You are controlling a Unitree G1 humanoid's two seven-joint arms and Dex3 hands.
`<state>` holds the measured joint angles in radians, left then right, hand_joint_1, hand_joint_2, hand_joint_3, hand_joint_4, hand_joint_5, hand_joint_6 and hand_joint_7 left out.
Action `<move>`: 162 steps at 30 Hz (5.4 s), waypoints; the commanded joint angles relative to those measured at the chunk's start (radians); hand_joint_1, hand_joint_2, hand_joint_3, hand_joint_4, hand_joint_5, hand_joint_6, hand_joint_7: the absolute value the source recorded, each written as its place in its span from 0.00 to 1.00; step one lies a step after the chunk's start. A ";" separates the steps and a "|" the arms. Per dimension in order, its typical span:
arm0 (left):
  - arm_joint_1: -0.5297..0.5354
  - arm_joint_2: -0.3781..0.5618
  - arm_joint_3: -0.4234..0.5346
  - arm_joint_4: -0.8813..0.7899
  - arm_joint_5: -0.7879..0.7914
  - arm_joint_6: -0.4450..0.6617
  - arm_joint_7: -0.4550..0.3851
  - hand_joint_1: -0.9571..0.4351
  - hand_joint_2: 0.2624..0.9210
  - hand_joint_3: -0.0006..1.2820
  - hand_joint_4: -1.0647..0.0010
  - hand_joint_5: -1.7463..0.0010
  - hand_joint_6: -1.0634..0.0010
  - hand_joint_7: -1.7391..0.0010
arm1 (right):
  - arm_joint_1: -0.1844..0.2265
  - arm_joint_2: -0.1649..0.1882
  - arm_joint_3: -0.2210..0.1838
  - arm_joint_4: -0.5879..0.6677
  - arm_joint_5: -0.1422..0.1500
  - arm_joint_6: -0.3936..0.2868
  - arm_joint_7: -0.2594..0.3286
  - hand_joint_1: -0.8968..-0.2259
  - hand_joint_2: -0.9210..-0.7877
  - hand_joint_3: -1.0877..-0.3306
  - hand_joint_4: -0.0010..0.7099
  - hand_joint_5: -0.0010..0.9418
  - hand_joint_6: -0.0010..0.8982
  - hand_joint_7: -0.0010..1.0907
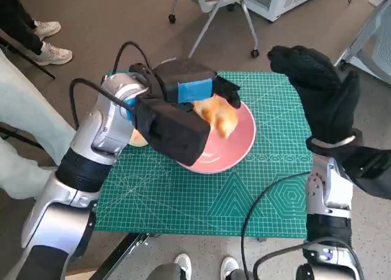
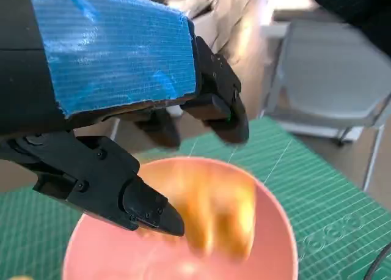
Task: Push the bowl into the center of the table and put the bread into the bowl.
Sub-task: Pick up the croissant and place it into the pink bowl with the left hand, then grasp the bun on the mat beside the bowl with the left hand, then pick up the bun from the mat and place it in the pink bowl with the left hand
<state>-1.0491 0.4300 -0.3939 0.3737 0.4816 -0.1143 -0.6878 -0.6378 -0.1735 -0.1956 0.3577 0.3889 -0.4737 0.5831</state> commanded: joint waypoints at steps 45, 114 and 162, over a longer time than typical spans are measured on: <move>0.391 0.409 0.419 -0.441 -0.231 0.243 -0.054 0.45 0.72 0.00 0.98 1.00 0.83 1.00 | -0.017 0.017 0.013 0.082 0.005 -0.036 0.008 0.37 0.00 0.36 0.22 0.00 0.00 0.42; 0.116 0.067 -0.124 0.643 0.197 0.100 0.290 0.80 0.91 0.03 0.47 0.53 0.43 0.96 | -0.001 0.007 0.008 0.045 -0.003 0.004 0.020 0.36 0.00 0.37 0.22 0.00 0.00 0.40; 0.366 0.189 0.258 -0.663 -0.018 0.194 0.217 0.69 0.96 0.01 0.21 0.44 0.33 0.37 | -0.001 0.014 0.012 0.039 0.018 0.034 0.044 0.33 0.00 0.36 0.21 0.00 0.00 0.39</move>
<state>-0.6875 0.6399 -0.1459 -0.1569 0.5243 0.0756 -0.4148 -0.6566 -0.1558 -0.1902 0.3875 0.3937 -0.4677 0.6116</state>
